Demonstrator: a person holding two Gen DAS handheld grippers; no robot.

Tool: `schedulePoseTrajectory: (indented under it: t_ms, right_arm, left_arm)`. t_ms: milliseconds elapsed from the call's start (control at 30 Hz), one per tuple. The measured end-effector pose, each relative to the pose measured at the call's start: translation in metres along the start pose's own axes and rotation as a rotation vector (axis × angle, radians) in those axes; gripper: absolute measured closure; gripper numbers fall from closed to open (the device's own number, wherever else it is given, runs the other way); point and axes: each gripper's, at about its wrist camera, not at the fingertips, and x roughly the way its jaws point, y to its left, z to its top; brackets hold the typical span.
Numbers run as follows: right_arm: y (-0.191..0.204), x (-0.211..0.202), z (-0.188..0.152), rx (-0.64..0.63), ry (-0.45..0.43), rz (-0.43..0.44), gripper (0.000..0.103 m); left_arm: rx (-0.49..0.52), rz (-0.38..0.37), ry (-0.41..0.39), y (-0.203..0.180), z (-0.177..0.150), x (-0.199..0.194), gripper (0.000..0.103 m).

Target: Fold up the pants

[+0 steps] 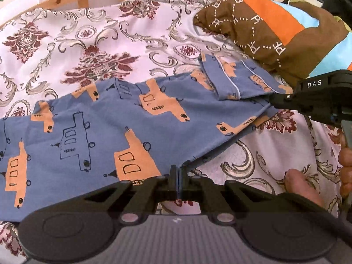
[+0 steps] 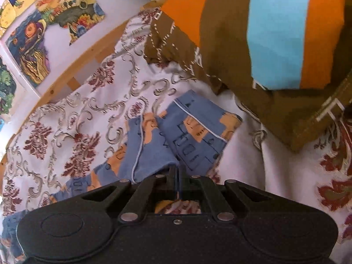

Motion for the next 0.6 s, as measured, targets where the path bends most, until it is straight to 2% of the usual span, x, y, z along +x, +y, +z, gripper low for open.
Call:
schedulePoseTrajectory:
  t_ms: [333,367,400,433,467,500,533,567,600]
  right_arm:
    - [0.002,0.008,-0.011,-0.045,0.020,-0.039,0.103]
    - [0.002,0.007,-0.011,-0.045,0.021,-0.031,0.098]
    - [0.002,0.006,-0.011,-0.044,0.024,-0.024,0.088]
    - [0.002,0.004,-0.011,-0.042,0.023,-0.024,0.084]
    - [0.002,0.001,-0.011,-0.041,0.019,-0.021,0.079]
    - [0.003,-0.003,-0.011,-0.042,0.017,-0.012,0.076]
    - [0.004,-0.008,-0.011,-0.046,0.010,-0.004,0.065]
    - [0.005,-0.013,-0.011,-0.052,-0.001,-0.001,0.047]
    - [0.006,-0.020,-0.011,-0.061,-0.017,-0.003,0.029]
  left_arm:
    - [0.001,-0.011,0.045,0.002,0.002,0.008,0.099]
    - [-0.001,-0.010,0.044,0.002,0.002,0.008,0.096]
    - [-0.005,-0.014,0.042,0.002,0.002,0.007,0.089]
    - [-0.014,-0.030,0.038,0.003,0.003,0.005,0.073]
    - [-0.024,-0.046,0.034,0.004,0.004,0.004,0.062]
    - [-0.037,-0.059,0.027,0.005,0.004,0.000,0.044]
    - [-0.048,-0.063,0.015,0.007,0.005,-0.003,0.038]
    - [-0.060,-0.065,-0.004,0.008,0.005,-0.009,0.036]
    - [-0.071,-0.071,-0.015,0.010,0.006,-0.013,0.030]
